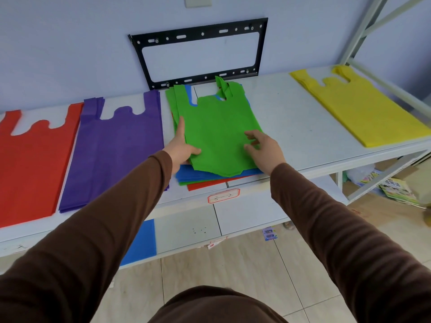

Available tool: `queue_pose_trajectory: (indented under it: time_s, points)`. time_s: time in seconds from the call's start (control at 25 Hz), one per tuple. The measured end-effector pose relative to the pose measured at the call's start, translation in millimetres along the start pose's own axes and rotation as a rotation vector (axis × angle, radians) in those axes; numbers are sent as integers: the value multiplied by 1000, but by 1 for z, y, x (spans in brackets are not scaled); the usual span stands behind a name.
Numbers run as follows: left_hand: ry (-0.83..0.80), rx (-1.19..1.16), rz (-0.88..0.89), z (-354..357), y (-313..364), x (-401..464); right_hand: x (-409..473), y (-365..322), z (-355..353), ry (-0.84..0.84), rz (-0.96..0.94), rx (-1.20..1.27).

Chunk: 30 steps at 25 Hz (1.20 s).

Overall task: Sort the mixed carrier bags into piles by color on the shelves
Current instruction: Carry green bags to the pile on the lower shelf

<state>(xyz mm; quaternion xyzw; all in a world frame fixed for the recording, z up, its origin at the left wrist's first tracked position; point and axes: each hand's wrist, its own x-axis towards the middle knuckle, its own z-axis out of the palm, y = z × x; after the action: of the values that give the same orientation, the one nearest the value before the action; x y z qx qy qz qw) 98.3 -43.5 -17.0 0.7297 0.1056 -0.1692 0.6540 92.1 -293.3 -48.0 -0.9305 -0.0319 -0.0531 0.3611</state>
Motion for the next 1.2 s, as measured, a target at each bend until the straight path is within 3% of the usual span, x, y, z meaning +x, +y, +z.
queue_pose_trajectory:
  time_s: [0.12, 0.16, 0.2, 0.28, 0.4, 0.48, 0.56, 0.68, 0.88, 1.04, 1.2]
  points:
    - [-15, -261, -24, 2, 13, -3, 4, 13, -24, 276, 152, 118]
    - [-7, -376, -36, -1, 16, -4, 3, 15, -34, 297, 254, 201]
    - [-2, -445, -38, -4, 18, -5, 1, 16, -42, 254, 369, 344]
    - [-7, -409, -25, -11, 16, -6, -2, 12, -53, 2, 566, 703]
    - [-106, -213, -4, -21, 7, -10, 3, 7, -51, -258, 610, 973]
    - [-147, -193, 7, -27, -4, -9, 9, 8, -45, -326, 565, 937]
    - [-97, -363, 0, -30, -7, -8, 14, 8, -45, -382, 497, 863]
    - [-37, -581, -21, -35, -11, -2, 19, 5, -53, -456, 412, 944]
    - [-93, -102, -96, -36, -16, 8, 25, 6, -42, -344, 428, 640]
    - [140, -67, -102, -41, 1, 32, 26, 10, -32, -343, 380, 596]
    - [285, 269, -34, -33, 11, 51, 27, 13, -28, -305, 388, 599]
